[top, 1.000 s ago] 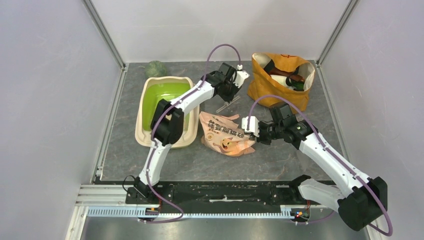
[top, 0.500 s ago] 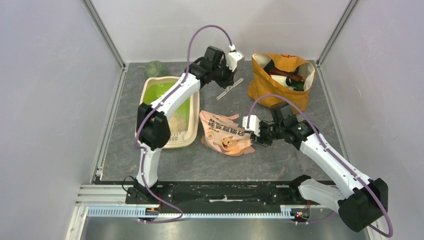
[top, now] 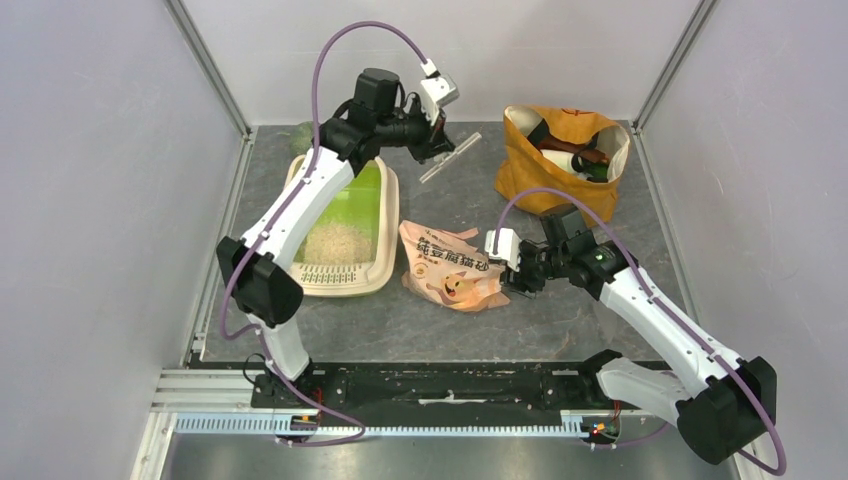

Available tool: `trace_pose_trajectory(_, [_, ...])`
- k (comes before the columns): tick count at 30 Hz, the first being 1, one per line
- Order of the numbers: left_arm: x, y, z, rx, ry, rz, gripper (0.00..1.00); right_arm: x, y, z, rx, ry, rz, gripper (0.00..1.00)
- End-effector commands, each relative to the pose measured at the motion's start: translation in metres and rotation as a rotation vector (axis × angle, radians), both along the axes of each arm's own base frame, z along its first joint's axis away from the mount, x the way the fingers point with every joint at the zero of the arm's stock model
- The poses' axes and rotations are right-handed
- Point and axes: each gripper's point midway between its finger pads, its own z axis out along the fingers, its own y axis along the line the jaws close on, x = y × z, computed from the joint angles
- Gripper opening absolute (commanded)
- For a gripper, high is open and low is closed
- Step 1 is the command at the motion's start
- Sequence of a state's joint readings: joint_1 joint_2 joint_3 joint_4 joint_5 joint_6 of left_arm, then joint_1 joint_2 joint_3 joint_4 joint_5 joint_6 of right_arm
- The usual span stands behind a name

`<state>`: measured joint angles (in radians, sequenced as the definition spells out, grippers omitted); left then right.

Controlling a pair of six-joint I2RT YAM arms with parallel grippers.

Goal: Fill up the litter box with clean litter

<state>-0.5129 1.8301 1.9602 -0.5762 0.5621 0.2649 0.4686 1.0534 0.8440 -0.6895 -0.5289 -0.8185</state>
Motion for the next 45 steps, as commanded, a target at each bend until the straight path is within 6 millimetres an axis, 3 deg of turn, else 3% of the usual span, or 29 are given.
trace_pose_trajectory(1, [-0.035,0.001,0.001,0.004,-0.013,-0.133,0.02,0.009,0.0,0.006,0.01,-0.033,-0.033,0.61])
trace_pose_trajectory(5, [-0.05,0.006,-0.002,0.023,-0.014,-0.182,0.02,0.012,0.001,0.013,0.032,-0.037,-0.057,0.66])
trace_pose_trajectory(8, [-0.062,0.008,0.002,0.027,-0.02,-0.223,0.02,0.012,0.003,0.022,0.059,-0.043,-0.069,0.76])
trace_pose_trajectory(13, [-0.081,0.015,0.011,0.042,-0.056,-0.282,0.02,0.009,0.004,0.051,0.112,-0.046,-0.119,0.87])
trace_pose_trajectory(18, [-0.105,0.02,0.02,0.042,-0.087,-0.353,0.02,0.001,0.002,0.098,0.187,-0.065,-0.17,0.87])
trace_pose_trajectory(22, [-0.138,0.019,0.013,0.075,-0.116,-0.45,0.02,-0.001,0.003,0.138,0.262,-0.104,-0.199,0.82])
trace_pose_trajectory(25, [-0.166,0.018,0.005,0.104,-0.141,-0.532,0.02,0.001,0.006,0.153,0.288,-0.118,-0.199,0.81])
trace_pose_trajectory(29, [-0.206,0.012,-0.006,0.127,-0.145,-0.659,0.02,0.0,0.01,0.161,0.294,-0.135,-0.161,0.81])
trace_pose_trajectory(32, [-0.224,0.006,-0.01,0.129,-0.134,-0.71,0.02,-0.01,0.018,0.167,0.326,-0.097,-0.107,0.8])
trace_pose_trajectory(36, [-0.231,-0.002,-0.011,0.123,-0.111,-0.734,0.02,-0.025,0.027,0.168,0.358,-0.024,-0.045,0.76])
trace_pose_trajectory(45, [-0.221,-0.014,-0.014,0.122,-0.063,-0.723,0.02,-0.046,0.034,0.168,0.375,0.026,0.038,0.74])
